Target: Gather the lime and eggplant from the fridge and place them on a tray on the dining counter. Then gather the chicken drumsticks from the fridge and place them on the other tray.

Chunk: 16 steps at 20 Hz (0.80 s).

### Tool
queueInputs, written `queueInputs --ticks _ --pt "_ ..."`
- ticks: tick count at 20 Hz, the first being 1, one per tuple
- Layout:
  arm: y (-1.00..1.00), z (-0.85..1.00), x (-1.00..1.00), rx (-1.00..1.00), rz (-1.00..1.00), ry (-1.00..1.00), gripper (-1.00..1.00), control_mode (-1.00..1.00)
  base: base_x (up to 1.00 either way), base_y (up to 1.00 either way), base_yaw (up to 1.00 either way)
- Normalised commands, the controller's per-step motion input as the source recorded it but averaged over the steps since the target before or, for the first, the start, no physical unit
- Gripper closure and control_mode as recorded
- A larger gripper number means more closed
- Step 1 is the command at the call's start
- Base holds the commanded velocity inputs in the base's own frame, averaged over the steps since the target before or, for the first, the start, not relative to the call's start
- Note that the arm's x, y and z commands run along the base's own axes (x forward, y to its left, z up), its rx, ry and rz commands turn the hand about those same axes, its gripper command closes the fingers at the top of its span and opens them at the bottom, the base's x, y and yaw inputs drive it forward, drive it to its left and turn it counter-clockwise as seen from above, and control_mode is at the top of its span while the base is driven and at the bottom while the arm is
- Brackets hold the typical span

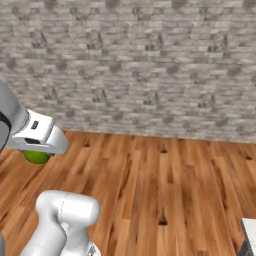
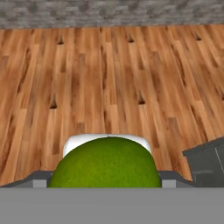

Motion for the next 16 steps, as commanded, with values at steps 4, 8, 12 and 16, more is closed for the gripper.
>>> queueInputs --ticks 4,8,12,16 --pt "0.00 0.00 0.00 0.00 0.00 0.00 1.00 1.00 0.97 0.12 -0.22" --pt "0.00 0.00 0.00 0.00 0.00 0.00 1.00 1.00 0.75 0.15 -0.56" --pt "0.00 0.00 0.00 0.00 0.00 0.00 1.00 1.00 0.37 0.13 -0.73" --pt "0.00 0.00 0.00 0.00 0.00 0.00 1.00 1.00 0.24 0.21 -0.78"
